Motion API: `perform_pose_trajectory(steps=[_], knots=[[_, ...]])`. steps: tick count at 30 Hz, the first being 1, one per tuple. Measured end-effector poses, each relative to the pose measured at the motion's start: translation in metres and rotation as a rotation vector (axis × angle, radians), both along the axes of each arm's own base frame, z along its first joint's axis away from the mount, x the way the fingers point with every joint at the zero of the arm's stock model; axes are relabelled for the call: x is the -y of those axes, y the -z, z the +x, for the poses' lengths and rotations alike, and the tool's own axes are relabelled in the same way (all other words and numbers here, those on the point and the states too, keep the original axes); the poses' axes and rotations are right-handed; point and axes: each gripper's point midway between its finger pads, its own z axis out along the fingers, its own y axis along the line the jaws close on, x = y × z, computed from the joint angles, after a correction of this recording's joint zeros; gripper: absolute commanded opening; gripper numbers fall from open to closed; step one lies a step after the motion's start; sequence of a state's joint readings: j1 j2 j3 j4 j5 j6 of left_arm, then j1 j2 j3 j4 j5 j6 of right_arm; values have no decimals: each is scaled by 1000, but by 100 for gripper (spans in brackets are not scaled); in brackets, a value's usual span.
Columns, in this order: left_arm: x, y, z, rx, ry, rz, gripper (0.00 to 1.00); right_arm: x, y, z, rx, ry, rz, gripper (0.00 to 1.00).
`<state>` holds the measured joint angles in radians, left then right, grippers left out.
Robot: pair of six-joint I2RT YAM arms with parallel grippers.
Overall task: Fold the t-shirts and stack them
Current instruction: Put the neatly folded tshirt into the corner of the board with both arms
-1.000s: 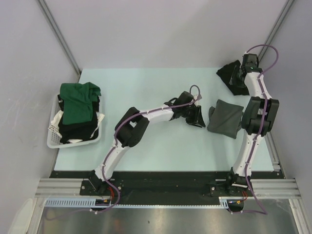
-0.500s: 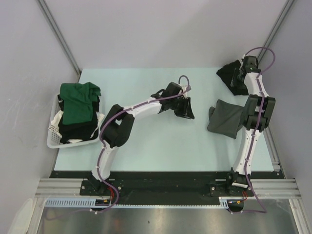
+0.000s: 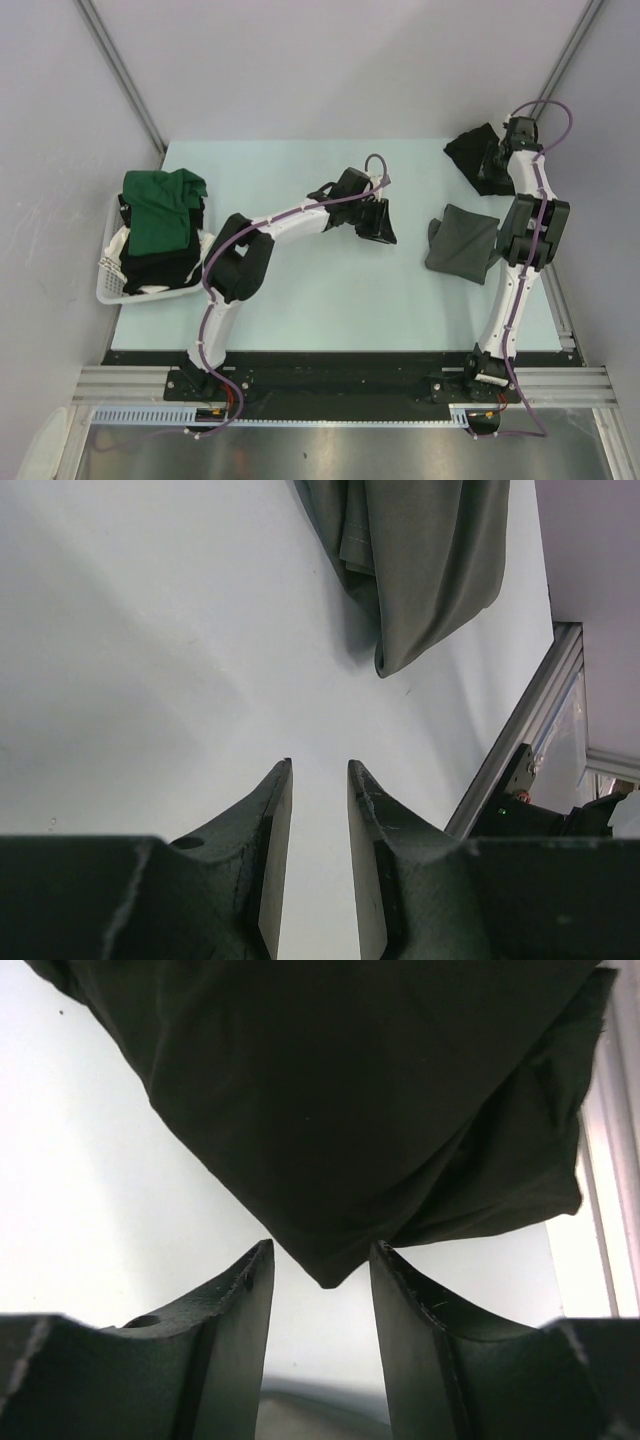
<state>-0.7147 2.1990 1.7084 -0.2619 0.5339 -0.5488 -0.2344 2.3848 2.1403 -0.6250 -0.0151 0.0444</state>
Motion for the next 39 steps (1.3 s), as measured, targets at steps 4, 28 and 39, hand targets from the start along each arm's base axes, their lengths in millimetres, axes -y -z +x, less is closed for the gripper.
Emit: perform_pose_trajectory(steps=[4,28,39], knots=[[0,0,0,-1,1,-1,33,-6,10,-1,-22,-3,11,51],[-7,10,-4,-34,5,10,33,1,48,-4,-95,40,25,22],[-5,4,-4,-33,10,2,33,4,48,-3,-89,48,36,20]])
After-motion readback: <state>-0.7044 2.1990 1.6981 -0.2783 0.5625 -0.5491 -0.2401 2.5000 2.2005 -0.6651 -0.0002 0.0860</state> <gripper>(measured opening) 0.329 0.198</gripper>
